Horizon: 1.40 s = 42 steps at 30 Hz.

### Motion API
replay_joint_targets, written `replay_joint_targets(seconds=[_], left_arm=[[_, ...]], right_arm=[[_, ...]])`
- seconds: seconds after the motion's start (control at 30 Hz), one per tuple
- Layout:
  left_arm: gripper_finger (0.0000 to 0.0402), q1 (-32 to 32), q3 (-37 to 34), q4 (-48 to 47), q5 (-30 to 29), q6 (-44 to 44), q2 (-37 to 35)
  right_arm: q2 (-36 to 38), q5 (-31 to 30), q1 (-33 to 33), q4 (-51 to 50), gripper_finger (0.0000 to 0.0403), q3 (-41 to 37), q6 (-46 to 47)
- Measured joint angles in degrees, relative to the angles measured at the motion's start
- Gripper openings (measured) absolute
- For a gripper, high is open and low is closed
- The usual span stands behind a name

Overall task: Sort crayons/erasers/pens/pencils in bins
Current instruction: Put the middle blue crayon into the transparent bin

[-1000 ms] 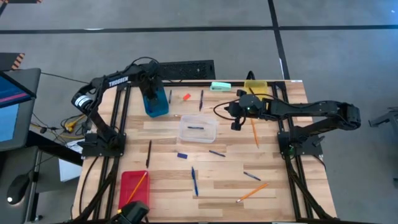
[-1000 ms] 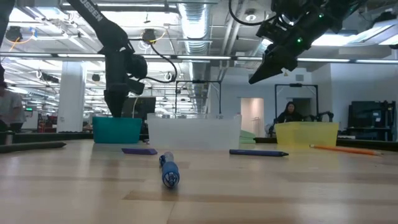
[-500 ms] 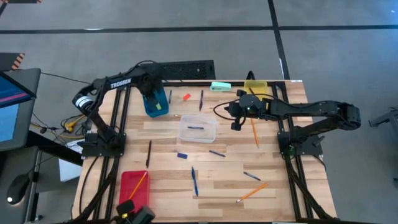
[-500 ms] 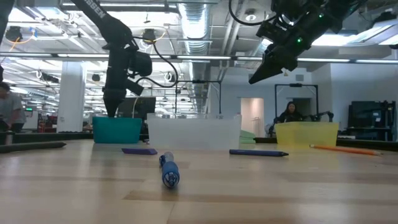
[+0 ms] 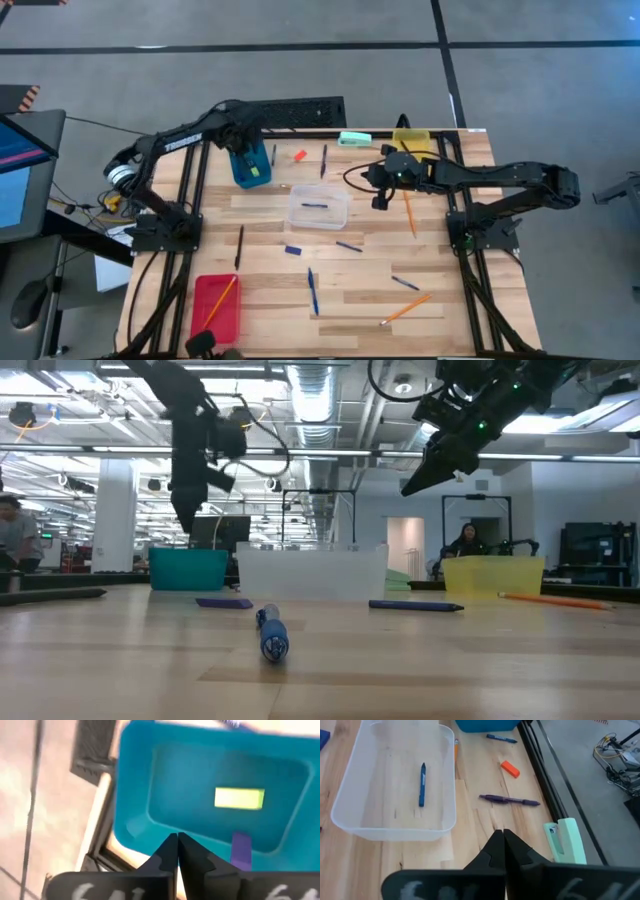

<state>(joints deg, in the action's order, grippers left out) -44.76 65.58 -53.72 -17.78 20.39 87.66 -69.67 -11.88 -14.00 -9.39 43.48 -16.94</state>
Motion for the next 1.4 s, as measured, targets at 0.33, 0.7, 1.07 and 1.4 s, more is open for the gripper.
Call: replay_joint_targets(seconds=[0.33,0.7,1.07,1.4], left_arm=[[0.0000,7.39,-17.27,22.58,5.00,-8.69,-21.62],[0.0000,21.07,-38.08,58.74,12.78,-17.26,-39.28],[0.0000,26.57,-50.19,84.63,27.48,-24.24,-31.41],[0.0000,33.75,-56.29,108.64,26.47,-19.69,-21.89]], right_arm=[[-0.04,-0.09,-1.72,23.55,0.0004,-10.75,0.89],[0.00,-0.09,-3.66,26.34,0.0005,-11.80,9.43],[0.02,-0.13,-0.61,12.79,0.0005,-6.41,13.64],[0.04,-0.44,3.98,5.05,0.0005,-2.13,17.10]])
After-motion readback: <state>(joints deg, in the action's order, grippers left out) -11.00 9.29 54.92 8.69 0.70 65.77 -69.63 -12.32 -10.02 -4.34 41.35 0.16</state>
